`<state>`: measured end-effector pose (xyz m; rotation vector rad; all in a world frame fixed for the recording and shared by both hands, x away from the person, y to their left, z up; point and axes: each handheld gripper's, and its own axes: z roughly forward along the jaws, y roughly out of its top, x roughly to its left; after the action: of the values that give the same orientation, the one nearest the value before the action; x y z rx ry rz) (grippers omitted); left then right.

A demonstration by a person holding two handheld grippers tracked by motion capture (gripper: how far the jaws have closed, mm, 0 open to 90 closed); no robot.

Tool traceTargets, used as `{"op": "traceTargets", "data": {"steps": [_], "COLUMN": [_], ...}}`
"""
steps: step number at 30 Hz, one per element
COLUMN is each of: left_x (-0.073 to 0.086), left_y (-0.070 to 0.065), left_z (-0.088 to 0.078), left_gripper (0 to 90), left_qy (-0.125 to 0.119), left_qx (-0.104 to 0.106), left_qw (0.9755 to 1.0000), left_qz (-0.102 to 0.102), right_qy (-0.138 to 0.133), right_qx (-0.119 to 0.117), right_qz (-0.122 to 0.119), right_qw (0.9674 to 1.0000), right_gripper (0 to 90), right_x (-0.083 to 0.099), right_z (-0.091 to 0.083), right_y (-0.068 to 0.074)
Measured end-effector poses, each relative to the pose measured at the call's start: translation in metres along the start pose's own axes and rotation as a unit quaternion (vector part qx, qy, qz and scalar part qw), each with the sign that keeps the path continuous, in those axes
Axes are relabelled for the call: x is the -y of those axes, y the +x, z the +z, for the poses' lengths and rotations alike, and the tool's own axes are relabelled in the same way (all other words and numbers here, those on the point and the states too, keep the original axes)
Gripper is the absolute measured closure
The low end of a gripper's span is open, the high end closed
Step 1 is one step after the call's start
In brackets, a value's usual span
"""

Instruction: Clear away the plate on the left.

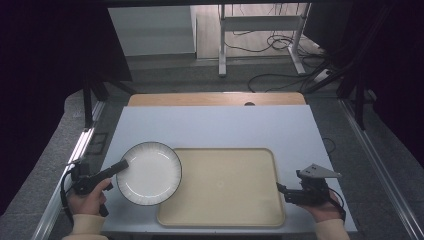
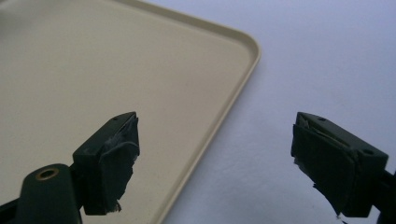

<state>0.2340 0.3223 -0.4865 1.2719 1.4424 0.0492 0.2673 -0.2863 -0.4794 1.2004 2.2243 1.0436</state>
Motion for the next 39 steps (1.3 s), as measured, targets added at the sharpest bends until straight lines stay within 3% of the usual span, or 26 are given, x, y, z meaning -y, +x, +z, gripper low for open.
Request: {"op": "traceTargets", "data": {"steps": [3, 7, 16, 19, 23, 27, 31, 39], "left_x": [0.001, 0.003, -0.003, -0.004, -0.005, -0.006, -0.006, -0.003], "left_y": [-0.002, -0.007, -0.015, -0.014, -0.018, -0.026, -0.030, -0.037], "left_z": [0.002, 0.012, 0.034, 0.038, 0.041, 0.045, 0.051, 0.064], "left_gripper": [80.8, 80.8, 80.4, 80.6, 80.5, 80.4, 80.6, 80.4], "left_qy": [0.000, 0.011, 0.019, 0.018, 0.019, 0.016, 0.022, 0.025], "left_qx": [0.006, 0.032, 0.052, 0.062, 0.062, 0.060, 0.073, 0.070], "left_qw": [1.0000, 0.9994, 0.9984, 0.9979, 0.9979, 0.9979, 0.9969, 0.9968], "left_qz": [0.000, 0.000, 0.004, -0.003, 0.001, 0.019, 0.018, 0.029], "right_qy": [0.000, 0.004, 0.008, 0.011, 0.011, 0.013, 0.015, 0.021], "right_qx": [0.000, 0.001, 0.005, 0.006, 0.006, 0.006, 0.007, 0.008], "right_qz": [0.000, -0.004, -0.009, -0.013, -0.012, -0.015, -0.016, -0.020], "right_qw": [1.0000, 1.0000, 0.9999, 0.9998, 0.9998, 0.9998, 0.9997, 0.9995], "right_gripper": [16.0, 15.9, 16.0, 16.0, 16.0, 16.0, 16.1, 16.1], "right_x": [0.000, -0.003, -0.003, -0.003, -0.002, -0.001, -0.001, -0.001], "right_z": [0.001, 0.004, 0.006, 0.007, 0.006, 0.006, 0.007, 0.010], "right_y": [0.000, 0.000, 0.001, 0.001, 0.002, 0.003, 0.003, 0.004]}}
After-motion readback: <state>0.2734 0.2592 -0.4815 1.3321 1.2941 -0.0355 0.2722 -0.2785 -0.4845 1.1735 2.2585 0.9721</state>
